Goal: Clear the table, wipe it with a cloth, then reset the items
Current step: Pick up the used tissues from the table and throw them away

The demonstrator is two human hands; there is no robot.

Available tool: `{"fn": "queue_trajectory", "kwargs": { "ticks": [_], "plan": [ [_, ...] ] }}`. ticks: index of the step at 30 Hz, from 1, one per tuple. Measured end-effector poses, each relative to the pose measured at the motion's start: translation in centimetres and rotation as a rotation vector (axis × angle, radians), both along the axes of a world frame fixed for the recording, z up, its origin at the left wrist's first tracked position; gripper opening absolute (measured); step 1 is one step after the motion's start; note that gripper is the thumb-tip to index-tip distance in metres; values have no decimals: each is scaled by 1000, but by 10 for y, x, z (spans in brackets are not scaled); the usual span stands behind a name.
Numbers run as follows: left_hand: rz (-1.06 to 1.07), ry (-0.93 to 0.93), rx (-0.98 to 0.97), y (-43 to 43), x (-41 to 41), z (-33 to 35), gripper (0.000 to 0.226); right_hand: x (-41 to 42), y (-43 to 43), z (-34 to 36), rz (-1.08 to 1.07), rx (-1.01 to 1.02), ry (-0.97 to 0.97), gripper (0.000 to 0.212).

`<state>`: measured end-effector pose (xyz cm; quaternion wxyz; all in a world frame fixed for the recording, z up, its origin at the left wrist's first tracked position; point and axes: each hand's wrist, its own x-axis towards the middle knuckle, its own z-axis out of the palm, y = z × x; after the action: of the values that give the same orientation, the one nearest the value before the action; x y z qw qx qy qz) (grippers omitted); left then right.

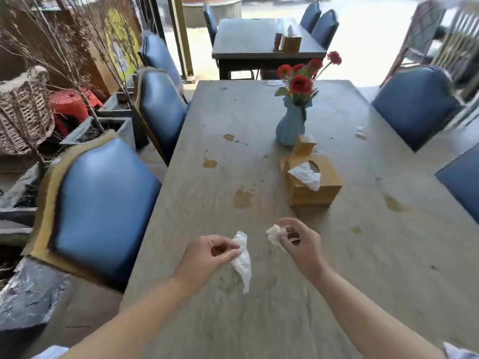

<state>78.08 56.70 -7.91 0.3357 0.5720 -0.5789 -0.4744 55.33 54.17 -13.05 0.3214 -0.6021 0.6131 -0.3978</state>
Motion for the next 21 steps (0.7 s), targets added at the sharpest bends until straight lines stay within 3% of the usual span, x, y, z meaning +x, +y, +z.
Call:
{"fn": "queue_trajectory", "kwargs": {
  "ticks": [7,14,21],
  "plan": [
    [-254,61,1,53,-149,-5,12,-157,133,4,-237,15,57,23],
    [-499,-5,-60,127,-324,-19,18,-301,260,4,-458,28,53,14],
    [-690,-68,-81,167,-462,-11,15,-419,329,-2,-683,55,-9,14]
  ]
}}
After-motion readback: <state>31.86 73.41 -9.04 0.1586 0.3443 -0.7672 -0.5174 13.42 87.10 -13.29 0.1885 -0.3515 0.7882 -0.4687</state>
